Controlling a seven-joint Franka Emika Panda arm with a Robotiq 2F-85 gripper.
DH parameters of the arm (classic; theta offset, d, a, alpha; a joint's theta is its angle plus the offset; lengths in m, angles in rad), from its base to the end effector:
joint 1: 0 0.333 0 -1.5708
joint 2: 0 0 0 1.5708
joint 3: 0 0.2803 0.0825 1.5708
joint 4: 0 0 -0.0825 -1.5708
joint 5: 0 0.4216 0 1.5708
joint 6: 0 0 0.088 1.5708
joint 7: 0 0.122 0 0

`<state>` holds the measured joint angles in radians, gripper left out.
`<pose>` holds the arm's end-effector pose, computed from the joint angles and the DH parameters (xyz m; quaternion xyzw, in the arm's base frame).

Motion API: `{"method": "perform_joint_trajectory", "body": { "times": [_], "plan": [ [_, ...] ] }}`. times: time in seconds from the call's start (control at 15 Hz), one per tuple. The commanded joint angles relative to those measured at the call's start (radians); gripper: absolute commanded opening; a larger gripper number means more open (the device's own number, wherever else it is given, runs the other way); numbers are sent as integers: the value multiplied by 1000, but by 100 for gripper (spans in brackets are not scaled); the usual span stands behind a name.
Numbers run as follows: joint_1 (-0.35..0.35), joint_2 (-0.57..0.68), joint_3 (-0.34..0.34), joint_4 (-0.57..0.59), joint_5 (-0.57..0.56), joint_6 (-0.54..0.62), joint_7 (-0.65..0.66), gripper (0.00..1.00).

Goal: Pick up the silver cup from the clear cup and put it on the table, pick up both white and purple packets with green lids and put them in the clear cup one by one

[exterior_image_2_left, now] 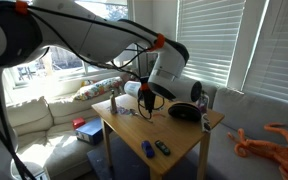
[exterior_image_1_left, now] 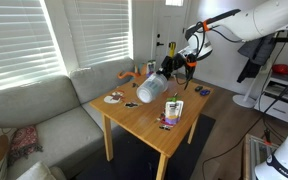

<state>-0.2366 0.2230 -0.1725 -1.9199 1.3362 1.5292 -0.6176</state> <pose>0.5957 -0.1214 0.3571 -0.7732 0.0843 -0.0826 0.6230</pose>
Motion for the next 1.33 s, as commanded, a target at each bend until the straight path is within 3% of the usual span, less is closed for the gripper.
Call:
{"method": "perform_joint_trajectory", "body": {
  "times": [0.0, 0.33, 0.6, 1.07, 1.27],
  "plan": [
    [-14, 54, 0, 25, 87, -65, -17, 1],
    [-20, 101, 4, 24, 196, -112, -52, 1],
    [-12, 123, -2, 26, 211, -115, -43, 1],
    [-28, 174, 0, 33, 299, -256, -37, 1],
    [-23, 183, -5, 31, 300, -243, -33, 1]
  ]
}}
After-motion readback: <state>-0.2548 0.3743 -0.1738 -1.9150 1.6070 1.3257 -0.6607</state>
